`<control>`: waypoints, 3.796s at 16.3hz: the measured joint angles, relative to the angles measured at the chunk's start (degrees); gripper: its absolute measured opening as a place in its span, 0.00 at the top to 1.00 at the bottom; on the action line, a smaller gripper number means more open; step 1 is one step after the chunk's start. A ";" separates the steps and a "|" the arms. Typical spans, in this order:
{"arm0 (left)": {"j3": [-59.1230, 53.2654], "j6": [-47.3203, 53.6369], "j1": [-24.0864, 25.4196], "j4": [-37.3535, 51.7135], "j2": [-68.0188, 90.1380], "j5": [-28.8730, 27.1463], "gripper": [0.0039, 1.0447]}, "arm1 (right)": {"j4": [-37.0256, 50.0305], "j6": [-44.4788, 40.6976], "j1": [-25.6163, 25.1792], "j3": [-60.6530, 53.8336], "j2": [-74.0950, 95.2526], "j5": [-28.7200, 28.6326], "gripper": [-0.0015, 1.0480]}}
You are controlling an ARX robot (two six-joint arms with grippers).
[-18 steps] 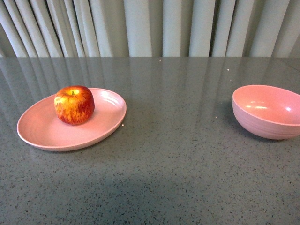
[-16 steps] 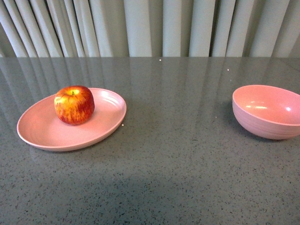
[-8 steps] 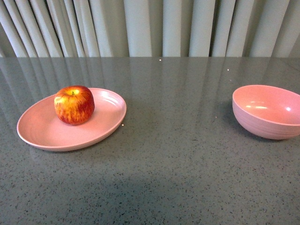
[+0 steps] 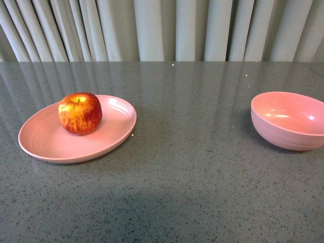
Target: Move apple from plate to bowl
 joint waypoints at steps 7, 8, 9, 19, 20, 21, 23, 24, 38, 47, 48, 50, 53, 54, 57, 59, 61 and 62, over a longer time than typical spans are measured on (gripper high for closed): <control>0.00 0.00 0.00 0.02 0.00 0.02 0.06 | -5.38 5.86 1.16 2.08 4.42 2.71 0.06; 0.00 0.00 0.00 0.00 0.00 0.00 0.06 | -4.52 7.39 1.16 3.30 5.62 2.75 0.06; 0.00 0.00 0.00 0.00 0.00 0.02 0.06 | -1.22 7.93 1.16 5.81 7.63 2.64 0.06; 0.00 0.00 0.00 0.00 0.00 0.02 0.06 | 13.44 4.87 -0.83 46.66 76.32 -1.44 0.06; 0.00 0.00 0.00 0.00 0.00 0.00 0.06 | 12.11 4.61 -0.83 49.55 81.20 -1.44 0.06; 0.00 0.00 0.00 0.00 0.00 0.00 0.06 | 10.16 4.52 -1.18 52.39 86.14 -1.40 0.06; 0.00 0.00 0.00 0.00 0.00 0.00 0.06 | 6.64 4.55 -1.73 55.71 92.98 -1.27 0.06; 0.00 0.00 0.00 0.00 0.00 0.00 0.06 | 5.38 4.66 -1.99 56.33 95.38 -1.36 0.06; 0.00 0.00 0.00 0.00 0.00 0.00 0.06 | 1.90 10.62 -2.62 57.96 104.41 -3.87 0.51; 0.00 0.00 0.00 0.00 0.00 0.00 0.06 | -1.55 14.47 -2.10 59.65 101.94 -8.70 0.97; 0.00 0.00 0.00 0.00 0.00 0.00 0.06 | -1.90 14.71 -1.33 59.98 100.24 -8.74 0.97; 0.00 0.00 0.00 0.00 0.00 0.00 0.06 | -2.56 14.93 1.68 61.59 97.09 -8.85 0.97; 0.00 0.00 0.00 0.00 0.00 0.00 0.06 | -3.89 14.93 9.44 64.17 96.52 -7.23 0.97; 0.00 0.02 0.00 0.00 0.00 0.00 0.06 | -4.11 14.93 11.80 64.96 97.39 -6.43 0.97; 0.00 0.00 0.00 0.00 0.00 0.00 0.06 | -5.27 15.15 16.96 68.67 102.29 -4.55 0.97; 0.00 0.02 0.00 0.00 0.00 0.00 0.06 | -5.99 15.30 19.39 70.31 105.26 -3.87 0.97; 0.00 0.02 0.00 -0.02 0.00 0.00 0.06 | -6.62 15.47 20.72 71.78 107.56 -3.41 0.97; 0.00 0.02 0.00 0.00 0.00 0.00 0.06 | -6.67 15.61 20.92 72.11 108.04 -3.19 0.97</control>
